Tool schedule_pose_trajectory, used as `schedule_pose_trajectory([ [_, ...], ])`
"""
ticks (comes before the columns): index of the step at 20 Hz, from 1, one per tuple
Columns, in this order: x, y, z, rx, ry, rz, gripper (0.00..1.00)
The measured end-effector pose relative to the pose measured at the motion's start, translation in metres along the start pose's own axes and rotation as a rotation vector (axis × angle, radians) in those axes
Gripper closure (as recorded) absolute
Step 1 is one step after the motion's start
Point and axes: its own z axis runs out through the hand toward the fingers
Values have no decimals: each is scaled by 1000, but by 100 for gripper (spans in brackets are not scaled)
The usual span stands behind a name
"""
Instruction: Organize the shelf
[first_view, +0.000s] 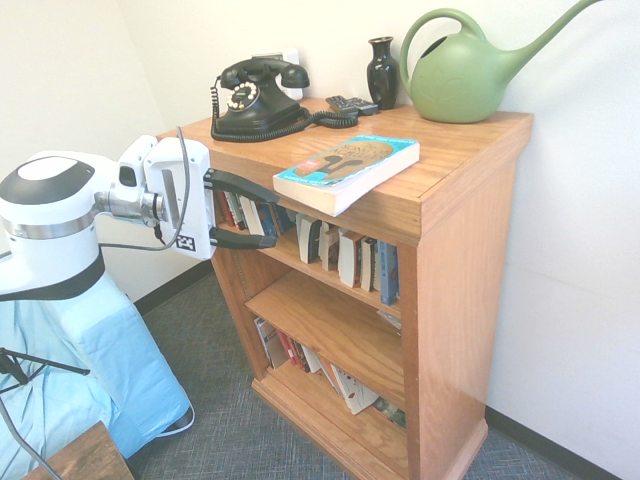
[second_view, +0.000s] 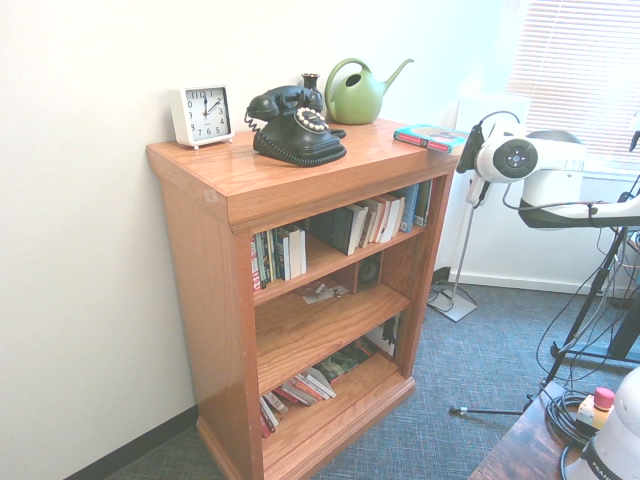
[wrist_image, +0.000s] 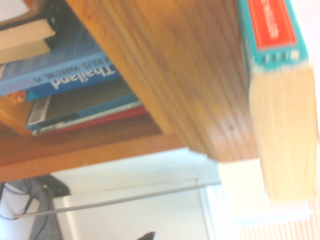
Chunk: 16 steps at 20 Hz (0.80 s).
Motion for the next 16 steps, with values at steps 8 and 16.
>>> schedule_pose_trajectory([
  [8, 19, -19, 9, 26, 63, -22, 0],
  [16, 33, -4, 17, -7, 65, 5, 0],
])
